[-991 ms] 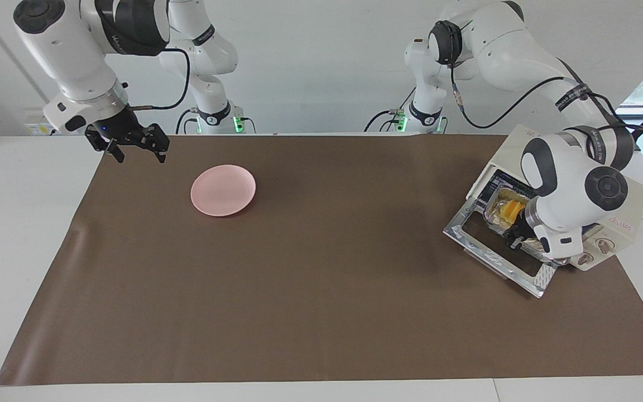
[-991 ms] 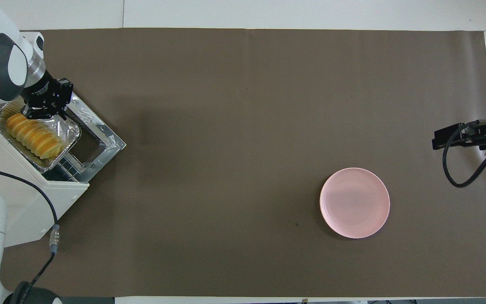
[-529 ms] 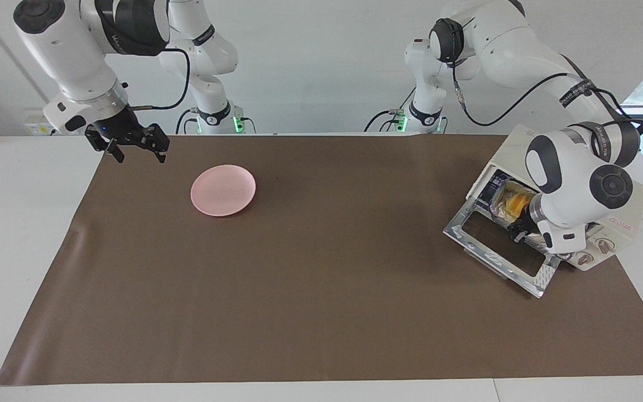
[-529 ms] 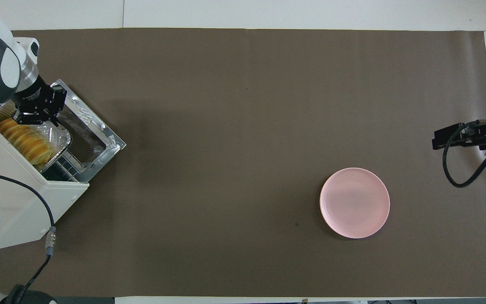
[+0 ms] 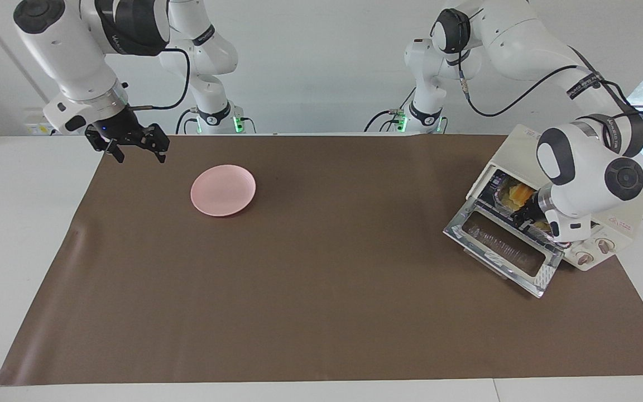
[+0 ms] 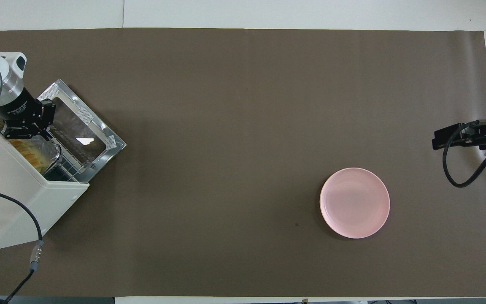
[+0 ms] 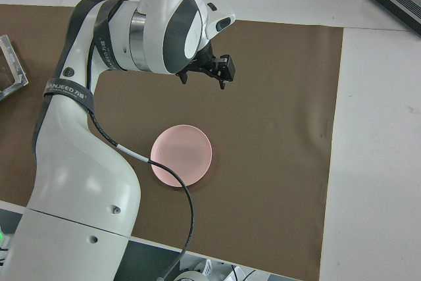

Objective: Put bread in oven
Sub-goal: 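Lower the foil tray into the oven opening with the left gripper, then open the left gripper and withdraw it from the oven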

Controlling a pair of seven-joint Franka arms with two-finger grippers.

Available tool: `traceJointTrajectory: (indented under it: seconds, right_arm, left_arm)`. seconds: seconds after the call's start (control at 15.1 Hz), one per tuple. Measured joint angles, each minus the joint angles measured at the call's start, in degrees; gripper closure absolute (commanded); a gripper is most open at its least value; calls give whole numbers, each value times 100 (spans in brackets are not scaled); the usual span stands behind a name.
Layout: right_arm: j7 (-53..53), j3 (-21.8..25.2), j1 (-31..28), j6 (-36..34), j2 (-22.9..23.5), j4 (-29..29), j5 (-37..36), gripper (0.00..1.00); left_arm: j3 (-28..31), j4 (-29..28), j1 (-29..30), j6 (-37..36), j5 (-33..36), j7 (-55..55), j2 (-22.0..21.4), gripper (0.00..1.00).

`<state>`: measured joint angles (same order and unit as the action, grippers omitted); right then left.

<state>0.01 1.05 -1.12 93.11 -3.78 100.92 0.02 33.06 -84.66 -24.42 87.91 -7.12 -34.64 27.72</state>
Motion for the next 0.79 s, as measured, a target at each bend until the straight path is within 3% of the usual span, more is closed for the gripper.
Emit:
traceJointTrajectory:
  seconds: [0.07, 0.13, 0.2, 0.26, 0.79]
  right_arm:
    - [0, 0, 0, 0, 0, 0, 0, 0]
    - [0, 0, 0, 0, 0, 0, 0, 0]
    - [0, 0, 0, 0, 0, 0, 0, 0]
    - [0, 0, 0, 0, 0, 0, 0, 0]
    - [0, 0, 0, 0, 0, 0, 0, 0]
  left_arm:
    - [-2, -54, -4, 5, 50, 21, -44, 100]
    - [-7, -96, -9, 11, 79, 47, -73, 86]
    - [-10, -122, -13, 20, 93, 78, -86, 36]
    - [-10, -126, -13, 27, 104, 121, -88, 0]
    - [-26, -53, -104, 487, 125, 505, -129, 0]
